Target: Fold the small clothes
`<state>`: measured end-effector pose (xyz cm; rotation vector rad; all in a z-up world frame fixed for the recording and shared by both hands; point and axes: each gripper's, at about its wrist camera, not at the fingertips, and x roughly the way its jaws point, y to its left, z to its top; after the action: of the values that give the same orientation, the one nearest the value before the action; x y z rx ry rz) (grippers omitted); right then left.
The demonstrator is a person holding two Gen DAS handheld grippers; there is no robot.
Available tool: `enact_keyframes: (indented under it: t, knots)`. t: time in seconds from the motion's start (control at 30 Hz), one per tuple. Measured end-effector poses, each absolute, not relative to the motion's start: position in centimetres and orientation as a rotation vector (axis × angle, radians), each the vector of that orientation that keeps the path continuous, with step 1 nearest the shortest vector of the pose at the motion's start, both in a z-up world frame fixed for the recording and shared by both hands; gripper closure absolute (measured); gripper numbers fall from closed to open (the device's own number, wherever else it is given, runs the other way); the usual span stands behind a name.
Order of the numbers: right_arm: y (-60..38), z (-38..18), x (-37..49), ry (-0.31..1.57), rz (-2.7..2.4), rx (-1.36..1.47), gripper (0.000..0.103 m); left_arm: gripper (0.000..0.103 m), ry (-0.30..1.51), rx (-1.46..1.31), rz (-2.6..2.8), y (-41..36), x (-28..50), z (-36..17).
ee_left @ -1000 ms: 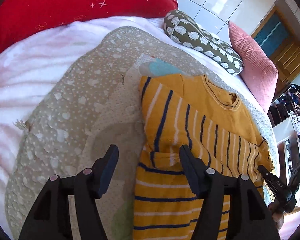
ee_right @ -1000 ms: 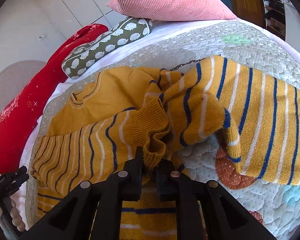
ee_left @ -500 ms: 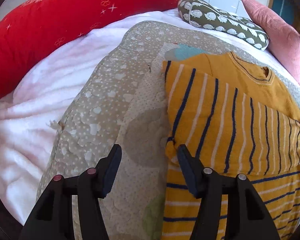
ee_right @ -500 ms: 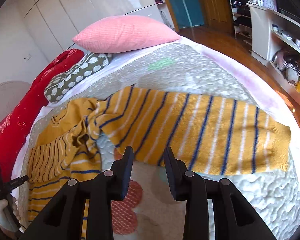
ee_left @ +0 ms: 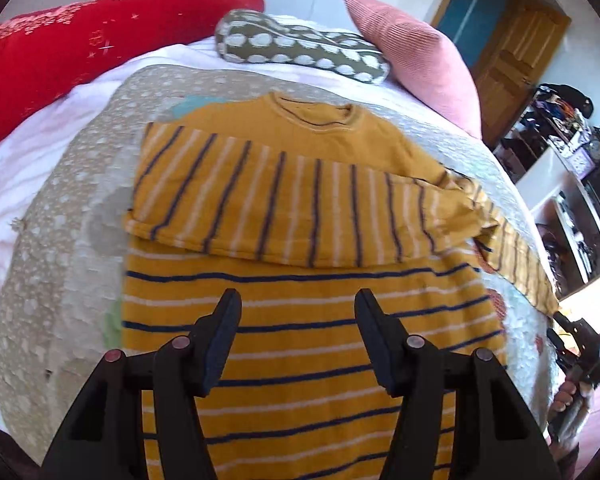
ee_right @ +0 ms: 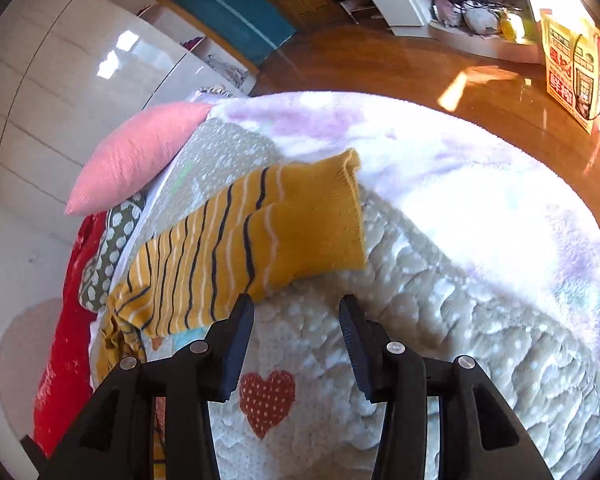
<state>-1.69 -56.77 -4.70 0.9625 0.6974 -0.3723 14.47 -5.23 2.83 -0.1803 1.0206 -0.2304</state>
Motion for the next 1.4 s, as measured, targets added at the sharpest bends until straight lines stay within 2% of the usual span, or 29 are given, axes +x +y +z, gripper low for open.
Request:
enact_keyframes:
  t: [0.07,0.13,0.27,0.47,0.63,0.7,0.9,1.13,1.17,1.2,1.33,1.4]
  knots:
    - [-57.8,-4.4,-1.0,0.660,-0.416,0.965,0.056,0.045,1.032,-0.184,-0.267,-7.4,14.0,2.5]
    - [-58.0,-4.0,0.5,0.680,-0.395,0.911,0.094,0.045,1.051,-0.194,-0.289,-8.7,13.6,2.0]
    - [-54.8,-0.5,2.7,0.665,-0.329,0.762,0.095,0.045,1.062,-0.195,-0.309,-8.3,13.2,1.1]
    - [-39.9,5.5,7.7,0.661,0.138,0.535,0.095,0.045,1.067,-0.330,-0.319,-4.7,13.4,0.4]
    - [-27.3,2.3,11.4,0.830,0.515,0.497,0.092,0.045,1.064,-0.434,-0.315,-2.1,13.4,0.2]
    - [-24.9,0.5,12.4,0.903,0.553,0.486,0.083,0.045,1.067,-0.451,-0.318,-1.6,13.5,0.2]
    - [-29.6,-0.9,10.9,0.867,0.436,0.628,0.059,0.041,1.101,-0.435,-0.386,-3.5,15.0,-0.8]
    - [-38.0,-1.8,7.9,0.835,0.228,0.683,0.057,0.041,1.173,-0.362,-0.400,-9.8,17.9,-3.4]
    - [-38.7,-2.1,7.5,0.835,0.207,0.686,0.057,0.054,1.161,-0.330,-0.389,-10.5,17.9,-3.1]
    - [-39.6,-2.2,7.2,0.836,0.187,0.691,0.057,0.093,1.158,-0.305,-0.390,-11.2,17.8,-2.8]
    - [-42.0,-2.8,6.4,0.827,0.191,0.770,0.056,0.096,1.133,-0.352,-0.434,-11.7,17.6,-0.6]
    - [-42.4,-3.0,6.4,0.806,0.264,0.847,0.050,0.096,1.099,-0.370,-0.435,-11.2,17.6,1.1]
